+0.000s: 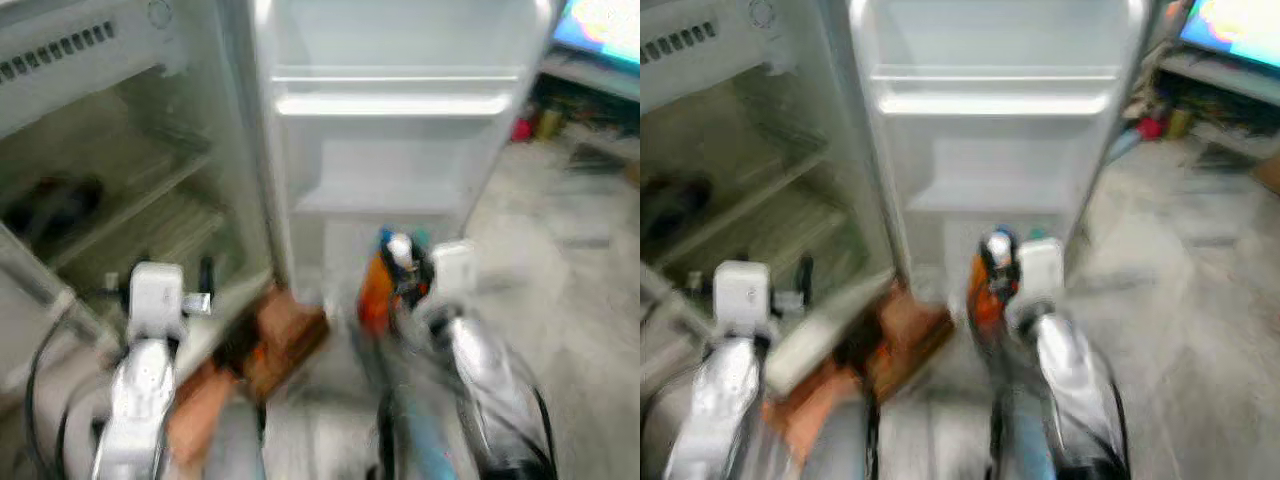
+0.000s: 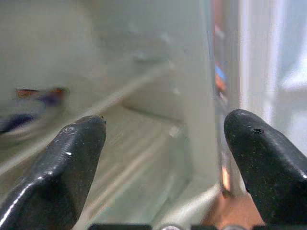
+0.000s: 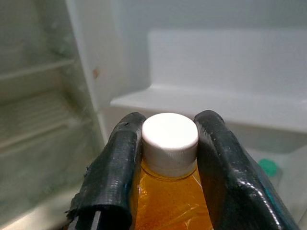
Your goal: Restocking fridge
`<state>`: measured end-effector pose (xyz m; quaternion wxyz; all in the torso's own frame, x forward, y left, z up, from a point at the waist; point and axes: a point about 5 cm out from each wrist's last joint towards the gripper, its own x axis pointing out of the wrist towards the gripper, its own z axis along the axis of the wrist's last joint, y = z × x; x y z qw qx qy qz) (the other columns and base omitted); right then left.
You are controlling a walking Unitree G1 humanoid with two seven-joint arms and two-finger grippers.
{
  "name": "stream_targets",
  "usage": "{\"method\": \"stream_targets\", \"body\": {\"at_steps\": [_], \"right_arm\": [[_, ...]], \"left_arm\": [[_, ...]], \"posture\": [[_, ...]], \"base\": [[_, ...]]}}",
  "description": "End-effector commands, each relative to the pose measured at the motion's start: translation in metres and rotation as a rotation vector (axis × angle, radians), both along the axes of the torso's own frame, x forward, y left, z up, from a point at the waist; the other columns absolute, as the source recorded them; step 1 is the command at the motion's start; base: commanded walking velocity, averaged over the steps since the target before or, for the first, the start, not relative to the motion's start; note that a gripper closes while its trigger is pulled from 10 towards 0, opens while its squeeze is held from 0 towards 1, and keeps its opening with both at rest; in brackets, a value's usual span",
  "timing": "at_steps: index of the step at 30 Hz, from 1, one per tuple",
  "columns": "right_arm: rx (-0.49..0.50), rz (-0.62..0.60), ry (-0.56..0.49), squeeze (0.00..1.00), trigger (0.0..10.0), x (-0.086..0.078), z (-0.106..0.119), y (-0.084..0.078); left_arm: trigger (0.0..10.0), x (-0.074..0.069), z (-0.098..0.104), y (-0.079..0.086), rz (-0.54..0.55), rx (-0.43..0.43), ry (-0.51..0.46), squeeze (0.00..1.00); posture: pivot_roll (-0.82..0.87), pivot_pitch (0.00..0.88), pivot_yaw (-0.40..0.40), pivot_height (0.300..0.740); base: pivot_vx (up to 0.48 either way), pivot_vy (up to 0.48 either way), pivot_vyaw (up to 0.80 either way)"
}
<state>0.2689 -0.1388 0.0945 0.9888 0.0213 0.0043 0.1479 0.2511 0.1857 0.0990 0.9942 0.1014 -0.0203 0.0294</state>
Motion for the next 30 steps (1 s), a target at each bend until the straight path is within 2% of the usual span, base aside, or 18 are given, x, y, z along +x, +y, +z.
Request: {"method": "stream_targets", "body": {"at_steps": [1, 8, 24, 30], "right_arm": [[0.001, 0.035, -0.040, 0.00, 10.0, 0.0066, 0.0083, 0.0081], [-0.001, 0.042, -0.042, 0.00, 10.0, 0.0095, 0.0080, 0.0096], [-0.003, 0.048, -0.067, 0.00, 10.0, 0.0140, 0.0107, 0.0132], [-0.009, 0.042, -0.075, 0.00, 10.0, 0.0147, 0.0110, 0.0128]], "left_arm": [[10.0, -0.0086, -0.0121, 0.0055, 0.025, 0.003, 0.052, 0.00], [10.0, -0.0078, -0.0117, 0.0045, 0.017, 0.000, 0.048, 0.00], [10.0, -0.0040, -0.0102, 0.0012, -0.002, -0.002, 0.037, 0.00], [10.0, -0.0036, -0.0105, 0.0006, -0.005, 0.000, 0.039, 0.00]], "posture": [[0.11, 0.078, 0.018, 0.643], [0.12, 0.079, 0.018, 0.643], [0.12, 0.081, 0.023, 0.643], [0.12, 0.082, 0.023, 0.643]], "base": [[0.000, 0.000, 0.00], [0.000, 0.000, 0.00], [0.311, 0.224, 0.00], [0.302, 0.000, 0.00]]}}
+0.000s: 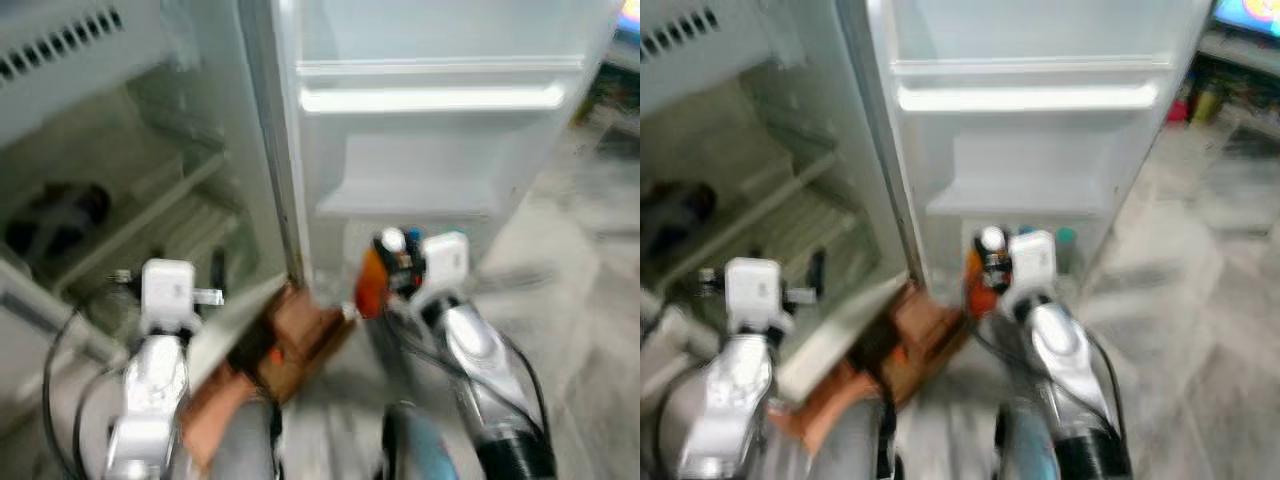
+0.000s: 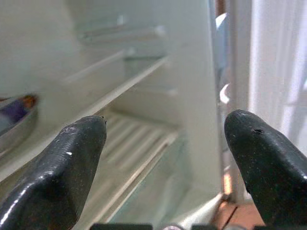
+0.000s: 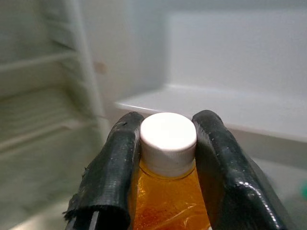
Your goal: Restocking fridge
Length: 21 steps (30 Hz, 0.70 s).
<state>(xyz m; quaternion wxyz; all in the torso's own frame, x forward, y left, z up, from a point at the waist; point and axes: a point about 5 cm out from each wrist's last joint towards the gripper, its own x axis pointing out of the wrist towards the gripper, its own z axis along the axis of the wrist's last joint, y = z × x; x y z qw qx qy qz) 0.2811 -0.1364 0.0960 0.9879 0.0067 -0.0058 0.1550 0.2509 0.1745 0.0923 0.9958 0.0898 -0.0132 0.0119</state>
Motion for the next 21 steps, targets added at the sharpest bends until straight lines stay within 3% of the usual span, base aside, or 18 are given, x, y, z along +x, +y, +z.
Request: {"method": "stream_targets", "body": {"at_steps": [1, 16, 21], "right_arm": [[0.015, 0.026, -0.052, 0.00, 10.0, 0.003, 0.010, 0.010], [-0.043, -0.059, -0.075, 0.00, 10.0, 0.009, 0.010, -0.001], [-0.081, -0.072, -0.103, 0.00, 10.0, 0.020, 0.014, -0.003]], "left_arm": [[10.0, -0.003, -0.004, 0.012, 0.028, 0.024, 0.022, 0.00], [10.0, -0.005, -0.005, 0.007, 0.007, 0.020, 0.018, 0.00], [10.0, -0.012, -0.004, 0.006, 0.001, 0.016, 0.021, 0.00]], "posture": [[0.12, 0.083, 0.023, 0.643], [0.12, 0.091, 0.022, 0.643], [0.14, 0.131, 0.035, 0.643]], "base": [[0.251, 0.000, 0.00], [0.033, 0.000, 0.00], [0.000, 0.000, 0.00]]}}
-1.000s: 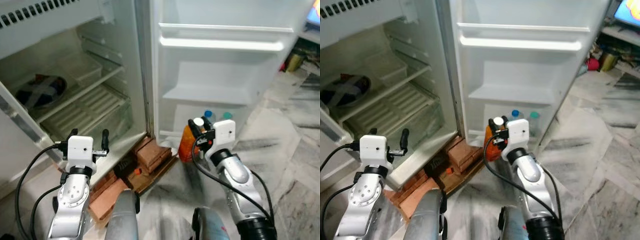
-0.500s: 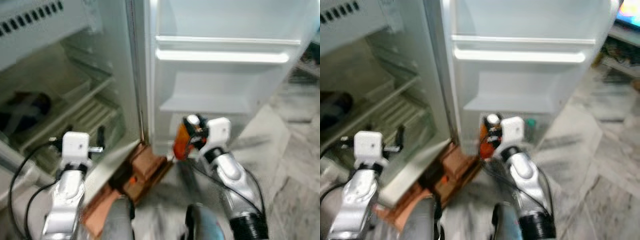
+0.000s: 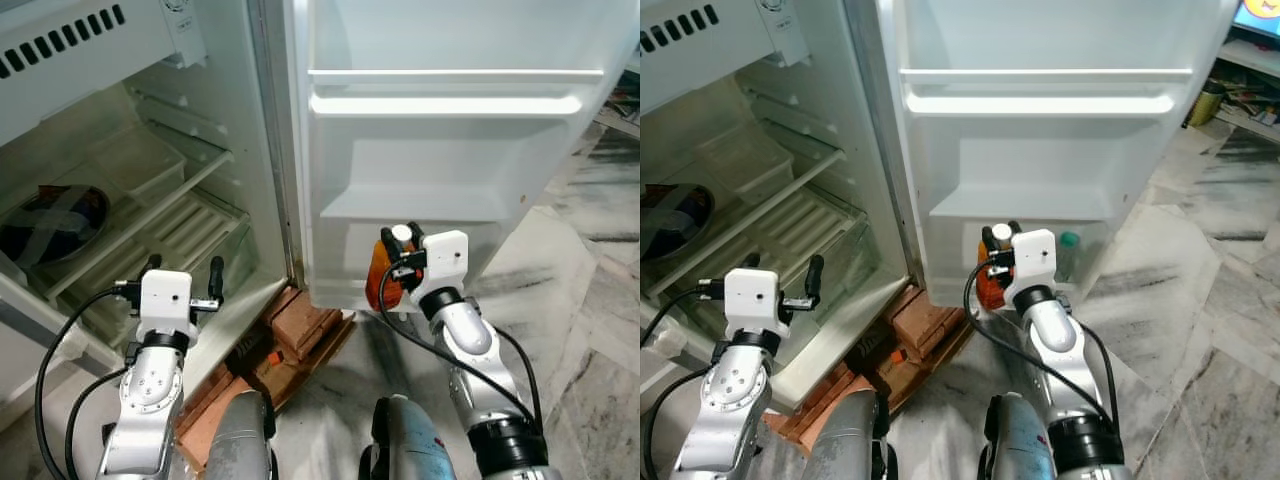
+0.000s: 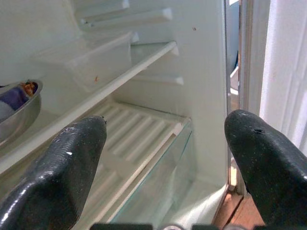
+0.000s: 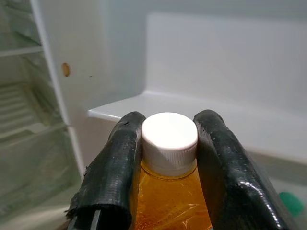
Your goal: Restocking fridge
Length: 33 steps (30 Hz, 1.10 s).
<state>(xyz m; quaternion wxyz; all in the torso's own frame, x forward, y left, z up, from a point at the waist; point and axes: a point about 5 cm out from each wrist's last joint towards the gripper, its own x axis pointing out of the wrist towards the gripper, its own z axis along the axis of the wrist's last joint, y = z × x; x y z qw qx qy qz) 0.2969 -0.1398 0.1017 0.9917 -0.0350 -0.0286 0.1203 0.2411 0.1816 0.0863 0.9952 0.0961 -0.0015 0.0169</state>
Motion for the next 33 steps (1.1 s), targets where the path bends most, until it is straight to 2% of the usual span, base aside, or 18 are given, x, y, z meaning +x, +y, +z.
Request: {"method": "stream_targets", "body": {"at_steps": [1, 3, 8, 14, 17, 21, 27, 33], "right_arm": [[-0.013, -0.002, -0.046, 0.00, 10.0, 0.008, 0.009, -0.001], [-0.021, -0.023, -0.051, 0.00, 10.0, 0.014, 0.010, -0.006], [-0.028, -0.022, -0.057, 0.00, 10.0, 0.018, 0.010, -0.006], [-0.065, 0.026, -0.060, 0.00, 10.0, 0.030, 0.004, 0.005], [-0.055, 0.050, -0.053, 0.00, 10.0, 0.032, 0.002, 0.008], [-0.095, 0.064, -0.073, 0.00, 10.0, 0.039, 0.005, 0.011], [-0.124, 0.067, -0.137, 0.00, 10.0, 0.044, 0.013, 0.010], [-0.181, 0.079, -0.194, 0.00, 10.0, 0.044, 0.018, 0.008]], "left_arm": [[10.0, -0.003, 0.001, -0.002, -0.022, 0.007, 0.004, 0.00], [10.0, -0.005, 0.000, -0.002, -0.033, 0.013, 0.013, 0.00], [10.0, -0.005, 0.002, -0.001, -0.023, 0.010, 0.014, 0.00], [10.0, -0.011, 0.004, -0.003, -0.028, 0.011, 0.024, 0.00], [10.0, -0.014, 0.005, -0.004, -0.027, 0.012, 0.027, 0.00], [10.0, -0.018, 0.007, -0.005, -0.021, 0.005, 0.032, 0.00], [10.0, -0.019, 0.009, -0.007, -0.008, 0.006, 0.027, 0.00], [10.0, -0.017, 0.010, -0.008, -0.021, 0.005, 0.018, 0.00]], "posture": [[0.14, 0.131, 0.035, 0.643], [0.15, 0.146, 0.037, 0.643], [0.16, 0.154, 0.043, 0.643], [0.18, 0.205, 0.049, 0.643], [0.19, 0.215, 0.049, 0.628], [0.20, 0.233, 0.053, 0.603], [0.20, 0.237, 0.052, 0.563], [0.19, 0.231, 0.046, 0.563]], "base": [[0.000, 0.000, 0.00], [0.000, 0.000, 0.00], [0.000, 0.000, 0.00], [0.000, 0.000, 0.00], [0.000, 0.000, 0.00], [0.000, 0.000, 0.00], [0.000, 0.000, 0.00], [0.000, 0.000, 0.00]]}}
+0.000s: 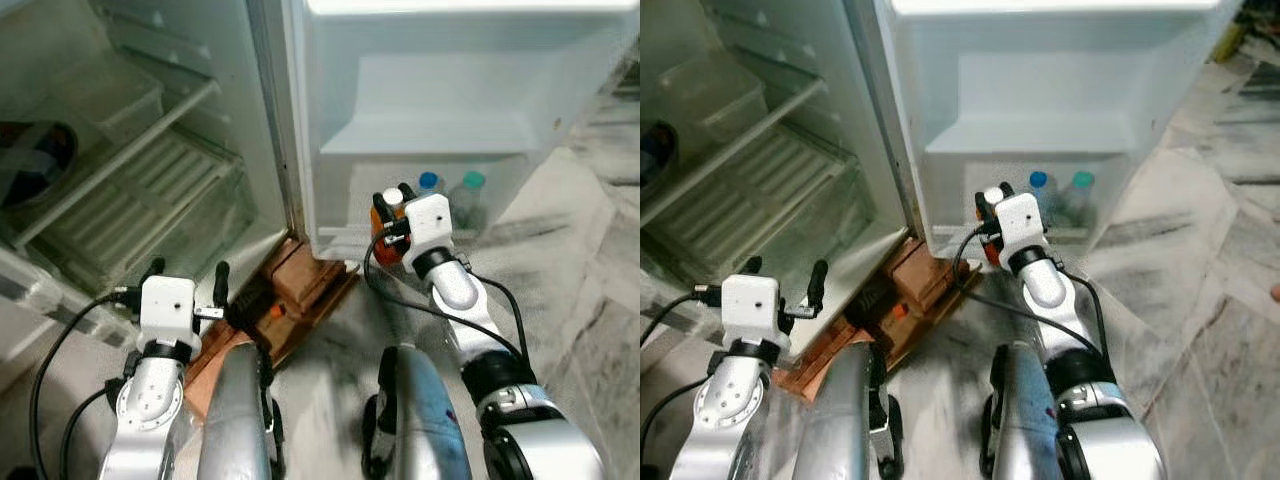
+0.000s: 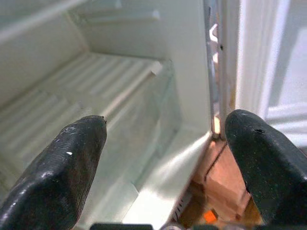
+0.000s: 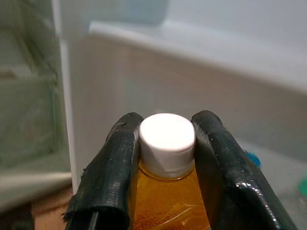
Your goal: Restocking fridge
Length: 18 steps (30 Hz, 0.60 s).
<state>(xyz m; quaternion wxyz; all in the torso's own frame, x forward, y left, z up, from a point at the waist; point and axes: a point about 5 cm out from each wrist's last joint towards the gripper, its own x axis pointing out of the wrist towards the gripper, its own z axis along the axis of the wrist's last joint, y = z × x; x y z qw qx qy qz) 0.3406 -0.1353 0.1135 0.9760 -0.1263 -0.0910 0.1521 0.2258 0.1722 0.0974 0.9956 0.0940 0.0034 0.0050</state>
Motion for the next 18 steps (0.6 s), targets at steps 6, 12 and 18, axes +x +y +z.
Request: {"method": "stream_targets", "body": {"at_steps": [6, 12, 18], "right_arm": [[-0.021, 0.027, -0.074, 0.00, 10.0, 0.003, 0.011, 0.004], [-0.015, 0.046, -0.097, 0.00, 10.0, 0.005, 0.016, 0.005], [0.011, 0.103, -0.119, 0.00, 10.0, 0.006, 0.023, 0.013]], "left_arm": [[10.0, 0.001, 0.000, -0.002, -0.007, -0.001, -0.008, 0.00], [10.0, 0.003, 0.001, -0.002, -0.003, -0.002, -0.013, 0.00], [10.0, 0.006, 0.001, -0.001, 0.001, -0.006, -0.021, 0.00]], "posture": [[0.18, 0.223, 0.042, 0.563], [0.18, 0.217, 0.038, 0.563], [0.17, 0.226, 0.037, 0.563]], "base": [[0.245, 0.000, 0.00], [0.320, 0.000, 0.00], [0.342, 0.000, 0.00]]}}
